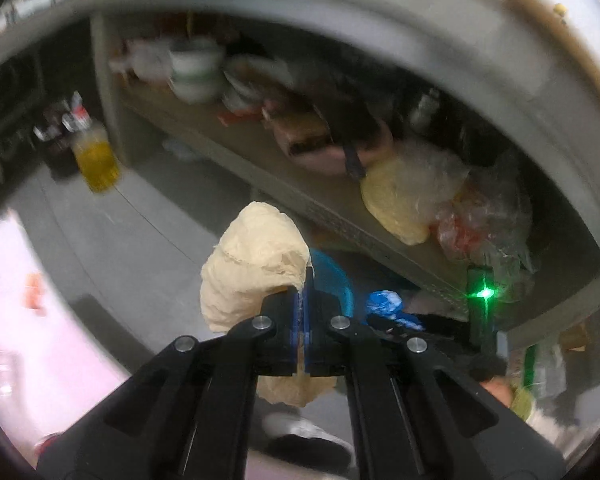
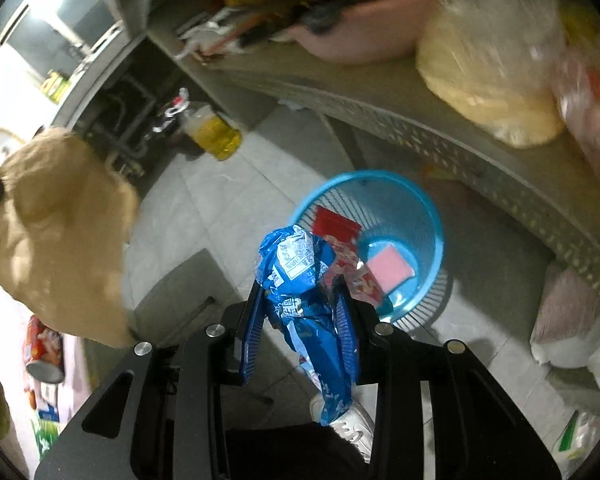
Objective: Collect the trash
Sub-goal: 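Open both tools over the blue basket to drop the paper bag and wrapper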
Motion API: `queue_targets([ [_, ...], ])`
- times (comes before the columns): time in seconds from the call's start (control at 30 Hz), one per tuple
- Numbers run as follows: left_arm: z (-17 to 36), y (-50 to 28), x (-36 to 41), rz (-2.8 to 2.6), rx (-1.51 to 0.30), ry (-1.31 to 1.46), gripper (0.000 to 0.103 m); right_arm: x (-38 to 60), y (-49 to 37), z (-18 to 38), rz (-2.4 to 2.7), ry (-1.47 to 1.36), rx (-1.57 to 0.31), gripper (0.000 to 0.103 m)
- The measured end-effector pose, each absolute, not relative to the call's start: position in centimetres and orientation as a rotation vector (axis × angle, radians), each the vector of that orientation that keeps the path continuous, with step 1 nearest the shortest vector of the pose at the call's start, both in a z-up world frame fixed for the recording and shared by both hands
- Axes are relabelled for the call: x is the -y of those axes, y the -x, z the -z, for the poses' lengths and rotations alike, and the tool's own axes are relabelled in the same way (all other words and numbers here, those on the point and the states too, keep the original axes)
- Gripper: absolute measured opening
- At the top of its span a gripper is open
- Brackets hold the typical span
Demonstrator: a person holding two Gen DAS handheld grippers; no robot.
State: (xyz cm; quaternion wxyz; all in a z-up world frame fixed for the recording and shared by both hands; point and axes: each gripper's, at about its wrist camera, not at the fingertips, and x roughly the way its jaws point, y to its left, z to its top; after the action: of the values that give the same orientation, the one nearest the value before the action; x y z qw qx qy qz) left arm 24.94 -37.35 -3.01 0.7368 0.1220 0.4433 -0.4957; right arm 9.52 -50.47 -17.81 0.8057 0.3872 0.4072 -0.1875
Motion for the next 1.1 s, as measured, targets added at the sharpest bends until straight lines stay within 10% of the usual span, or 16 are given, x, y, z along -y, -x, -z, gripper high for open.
queue_targets([
  [0.47,17.3,-27.5,51.6,1.032,-1.280,-0.258,0.001,55.4,-11.9,28.1,0.481,-0.954,-0.948,0.033],
  [0.63,20.0,-27.7,53.2,0.990,-1.344,-0.266,0.049,57.2,-12.7,30.5,0.490,-0.959,-0.956,0.041],
  [1.1,16.9,-27.9,51.1,0.992,-1.270,-0.208,0.059,56.1,-13.7,30.7,0.538,-0.883,-0.948,0.070],
])
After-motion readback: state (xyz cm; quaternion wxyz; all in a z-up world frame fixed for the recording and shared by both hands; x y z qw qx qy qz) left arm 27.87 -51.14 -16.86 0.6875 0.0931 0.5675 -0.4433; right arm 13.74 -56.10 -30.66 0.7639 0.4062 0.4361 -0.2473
